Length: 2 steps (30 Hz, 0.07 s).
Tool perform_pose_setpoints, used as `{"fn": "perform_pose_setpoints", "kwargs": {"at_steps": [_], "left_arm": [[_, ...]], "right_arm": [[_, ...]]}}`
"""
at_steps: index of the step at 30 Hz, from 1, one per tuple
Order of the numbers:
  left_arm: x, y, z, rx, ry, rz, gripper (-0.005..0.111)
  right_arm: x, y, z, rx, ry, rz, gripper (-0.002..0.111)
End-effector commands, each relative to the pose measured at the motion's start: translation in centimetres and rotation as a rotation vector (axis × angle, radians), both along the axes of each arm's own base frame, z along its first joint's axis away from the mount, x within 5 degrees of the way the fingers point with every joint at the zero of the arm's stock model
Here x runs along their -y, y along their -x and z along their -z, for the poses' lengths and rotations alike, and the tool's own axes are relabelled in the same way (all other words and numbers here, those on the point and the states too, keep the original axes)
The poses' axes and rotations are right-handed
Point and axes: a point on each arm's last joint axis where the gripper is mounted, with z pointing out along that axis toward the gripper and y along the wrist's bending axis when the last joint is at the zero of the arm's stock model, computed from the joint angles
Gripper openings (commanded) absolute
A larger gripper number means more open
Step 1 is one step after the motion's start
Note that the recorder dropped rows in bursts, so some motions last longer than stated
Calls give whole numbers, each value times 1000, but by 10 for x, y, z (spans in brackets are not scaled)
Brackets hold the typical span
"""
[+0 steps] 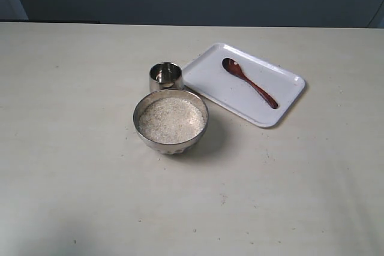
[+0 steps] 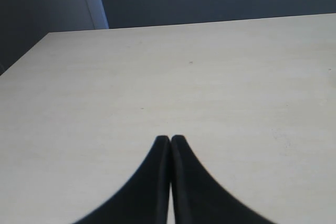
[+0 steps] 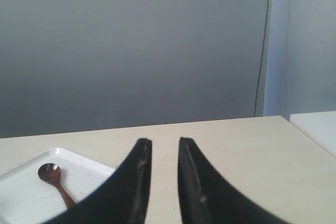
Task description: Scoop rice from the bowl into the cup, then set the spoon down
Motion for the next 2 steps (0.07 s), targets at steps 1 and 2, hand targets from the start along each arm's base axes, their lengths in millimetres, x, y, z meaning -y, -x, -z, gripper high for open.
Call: {"fn": "perform_pose_setpoints", "kwargs": {"at_steps": [1, 2], "left_arm": [[0, 0, -4, 17, 7, 1, 1], [0, 0, -4, 17, 7, 1, 1]], "right_arm": [[0, 0, 0, 8, 0, 4, 19], [0, 0, 0, 8, 0, 4, 19]]}}
